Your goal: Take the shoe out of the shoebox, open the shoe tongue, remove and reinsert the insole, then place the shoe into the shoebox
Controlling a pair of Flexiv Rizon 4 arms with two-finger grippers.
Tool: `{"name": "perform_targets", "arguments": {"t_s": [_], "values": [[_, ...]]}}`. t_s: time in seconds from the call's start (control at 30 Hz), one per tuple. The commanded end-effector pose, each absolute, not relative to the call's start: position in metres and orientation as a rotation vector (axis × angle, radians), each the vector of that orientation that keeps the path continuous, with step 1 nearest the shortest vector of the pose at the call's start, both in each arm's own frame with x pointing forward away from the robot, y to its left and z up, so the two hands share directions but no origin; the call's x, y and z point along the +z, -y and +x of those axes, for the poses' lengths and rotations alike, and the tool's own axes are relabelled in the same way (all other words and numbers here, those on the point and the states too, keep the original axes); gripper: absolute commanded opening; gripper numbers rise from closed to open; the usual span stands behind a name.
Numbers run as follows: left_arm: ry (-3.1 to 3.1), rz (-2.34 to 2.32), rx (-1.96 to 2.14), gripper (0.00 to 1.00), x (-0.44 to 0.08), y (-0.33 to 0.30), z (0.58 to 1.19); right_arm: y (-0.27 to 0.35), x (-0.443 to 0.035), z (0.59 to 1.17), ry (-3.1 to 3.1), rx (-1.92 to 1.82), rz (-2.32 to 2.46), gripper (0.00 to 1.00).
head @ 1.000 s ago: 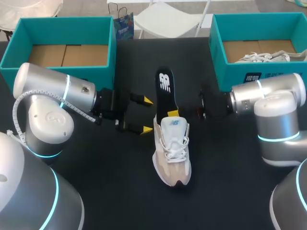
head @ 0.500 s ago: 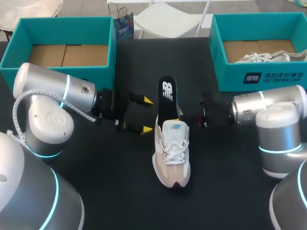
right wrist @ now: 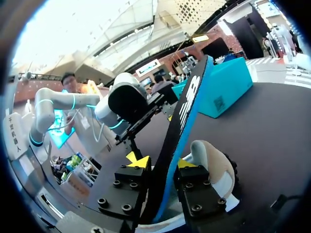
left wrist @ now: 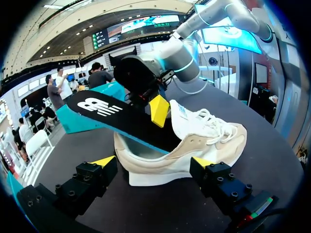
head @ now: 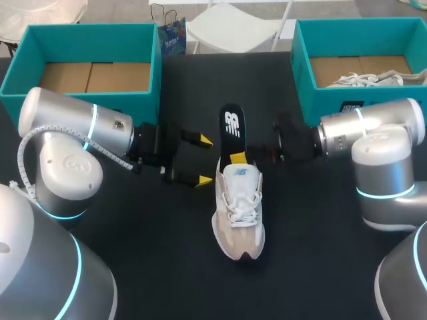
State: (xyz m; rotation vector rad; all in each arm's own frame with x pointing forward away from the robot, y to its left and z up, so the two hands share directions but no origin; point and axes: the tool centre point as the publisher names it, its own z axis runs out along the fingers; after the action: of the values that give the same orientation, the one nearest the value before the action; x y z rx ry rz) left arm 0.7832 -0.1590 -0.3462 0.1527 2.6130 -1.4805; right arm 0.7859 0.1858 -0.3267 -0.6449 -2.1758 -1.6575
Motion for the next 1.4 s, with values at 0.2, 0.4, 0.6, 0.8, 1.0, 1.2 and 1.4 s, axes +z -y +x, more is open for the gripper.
{"name": "perform_targets", "arguments": {"t_s": [0.2,0.4,0.6,0.8,1.0,1.2,1.4], "values": [[-2.616,0.154,-1.476,1.0,-0.346,0.16,0.783,-0.191,-0.336,0.792,2.161,-1.582,-0.657,0.0],[-2.616,0.154,-1.476,1.0,-0.346,0.16,0.783,-0.19,-0.342,0.784,2.146,-1.557,-0.689,0.0],[-2.616,0.154,-1.476,1.0,-0.346,0.16,0.783,-0.189,-0.352,0.768,2.114,-1.5,-0.752,0.0],[-2.616,0.154,-1.476,1.0,-0.346,0.16,0.783,-0.188,-0.357,0.759,2.095,-1.45,-0.781,0.0],[-2.616,0.154,-1.476,1.0,-0.346,0.16,0.783,-0.188,-0.358,0.757,2.082,-1.407,-0.788,0.0],[-2.616,0.154,-1.476,1.0,-0.346,0.16,0.783,-0.186,-0.349,0.762,2.101,-1.428,-0.778,0.26],[-2.616,0.154,-1.476,1.0,-0.346,0.16,0.783,-0.186,-0.336,0.775,2.145,-1.447,-0.749,0.3]]}}
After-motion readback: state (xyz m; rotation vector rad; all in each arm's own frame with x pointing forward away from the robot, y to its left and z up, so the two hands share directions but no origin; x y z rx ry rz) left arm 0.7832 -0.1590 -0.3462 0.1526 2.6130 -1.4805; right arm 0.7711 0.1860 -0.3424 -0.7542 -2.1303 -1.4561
